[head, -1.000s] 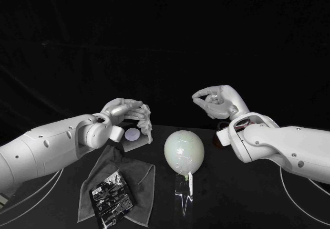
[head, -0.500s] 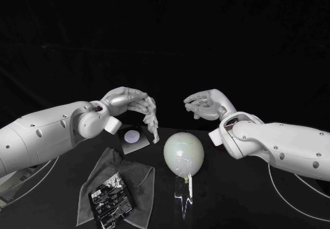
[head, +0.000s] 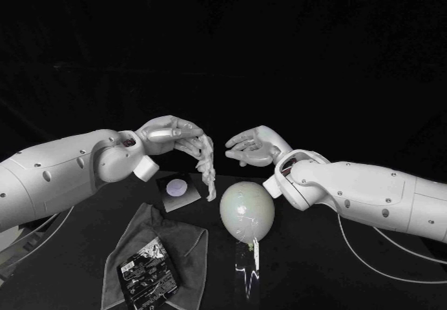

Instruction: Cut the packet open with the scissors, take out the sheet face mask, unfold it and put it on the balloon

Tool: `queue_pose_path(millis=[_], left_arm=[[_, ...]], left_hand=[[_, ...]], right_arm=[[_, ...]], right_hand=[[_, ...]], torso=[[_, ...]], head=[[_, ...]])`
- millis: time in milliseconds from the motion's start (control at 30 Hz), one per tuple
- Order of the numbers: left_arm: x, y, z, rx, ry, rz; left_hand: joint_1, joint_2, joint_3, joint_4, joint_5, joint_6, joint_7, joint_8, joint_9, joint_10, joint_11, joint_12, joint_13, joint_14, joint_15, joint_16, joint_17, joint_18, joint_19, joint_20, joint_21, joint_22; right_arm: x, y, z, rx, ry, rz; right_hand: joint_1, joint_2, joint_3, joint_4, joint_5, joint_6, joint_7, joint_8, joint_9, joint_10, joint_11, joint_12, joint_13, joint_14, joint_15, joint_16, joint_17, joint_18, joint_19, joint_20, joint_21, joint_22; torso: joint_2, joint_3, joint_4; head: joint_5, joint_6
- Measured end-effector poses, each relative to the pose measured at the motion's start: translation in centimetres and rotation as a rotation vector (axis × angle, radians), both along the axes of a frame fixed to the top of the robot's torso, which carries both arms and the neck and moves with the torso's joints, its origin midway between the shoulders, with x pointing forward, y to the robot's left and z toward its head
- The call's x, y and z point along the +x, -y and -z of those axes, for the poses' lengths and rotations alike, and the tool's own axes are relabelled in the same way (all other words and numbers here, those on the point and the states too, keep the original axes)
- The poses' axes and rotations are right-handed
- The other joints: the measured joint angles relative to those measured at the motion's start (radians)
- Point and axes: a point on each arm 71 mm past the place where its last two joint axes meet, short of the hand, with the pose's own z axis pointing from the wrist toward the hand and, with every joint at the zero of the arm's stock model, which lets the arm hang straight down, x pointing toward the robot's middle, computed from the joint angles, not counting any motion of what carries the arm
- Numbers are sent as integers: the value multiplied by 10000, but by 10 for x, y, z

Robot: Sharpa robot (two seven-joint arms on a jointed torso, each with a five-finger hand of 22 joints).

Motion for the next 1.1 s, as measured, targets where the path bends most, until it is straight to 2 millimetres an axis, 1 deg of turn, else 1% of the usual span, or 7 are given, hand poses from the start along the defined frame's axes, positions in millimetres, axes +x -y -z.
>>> queue_pose_path(millis=[200,267,367,567,667,833,1100], left_arm=[[-1,4,-3,106,26,351],[-2,5,-3,130,22,431],[-3,6,-3,156,16,539],[-4,9,-3,197,2,738],[-5,10,-3,216,-6,801],[-6,10,-3,243,-7,868],[-6,9,-3,276,-1,873]], left_hand=[[-1,0,0,0,-33,0,0,-1,0,0,0,0,0,1,1,0,-1,-2,0,0,0,-1],[-2,0,0,0,-25,0,0,-1,0,0,0,0,-1,1,1,0,2,-3,0,0,0,-1],[-3,0,0,0,4,-1,0,-3,0,0,0,0,-1,1,1,0,13,-4,0,0,0,-1],[-5,-1,0,0,4,-1,0,-5,0,-1,0,0,-2,1,2,0,13,-6,-1,0,0,-2],[-41,-37,0,0,4,-1,1,-6,0,0,0,0,-2,-13,16,0,13,-7,-1,1,0,7],[-40,-35,0,0,4,-1,1,-7,1,-1,1,0,7,-12,16,0,12,-7,-1,1,0,7],[-23,-19,0,0,3,-1,1,-23,1,-16,16,0,6,-42,-8,0,20,-9,-1,1,-1,6]], right_arm=[[-2,-19,0,-121,-26,-587],[-2,-23,0,-153,-43,-716],[-2,-26,1,-199,-76,-851],[-3,-27,2,-306,-187,-1057],[-4,-27,2,-347,-239,-1154],[-5,-28,2,-384,-287,-1278],[-9,-26,3,-414,-358,-1419]], right_hand=[[-86,-86,-383,191,0,-47,16,-97,-59,-210,105,0,-365,-220,107,0,-2,-6,-77,77,-212,-172],[-86,-86,-480,235,0,-107,72,-141,-85,-321,111,0,-478,-360,145,25,-12,-8,-148,148,-303,-225],[-87,-85,-578,252,0,-124,87,-174,-97,-354,144,0,-574,-412,160,62,-14,-12,-148,149,-338,-271],[-83,-81,-790,279,0,-128,104,-213,-124,-476,160,19,-763,-629,228,197,-15,-20,-202,202,-464,-356],[-4,-2,-836,317,0,-89,139,-214,-124,-452,175,74,-809,-641,216,238,-16,-75,-202,202,-464,-371],[112,115,-877,358,0,70,119,-213,-124,-255,84,164,-885,-678,179,357,-23,-81,-164,240,-464,-373],[112,115,-932,357,0,88,111,-213,-135,-206,104,170,-924,-680,177,393,-31,-87,-163,240,-464,-379]], torso=[[1,0,9],[-1,0,9],[-8,-7,9],[-16,-18,14],[-21,-21,14],[-21,-22,14],[-16,-21,10]], head=[[-35,-31],[-47,-47],[-53,-61],[-35,-74],[-12,-77],[14,-81],[16,-89]])
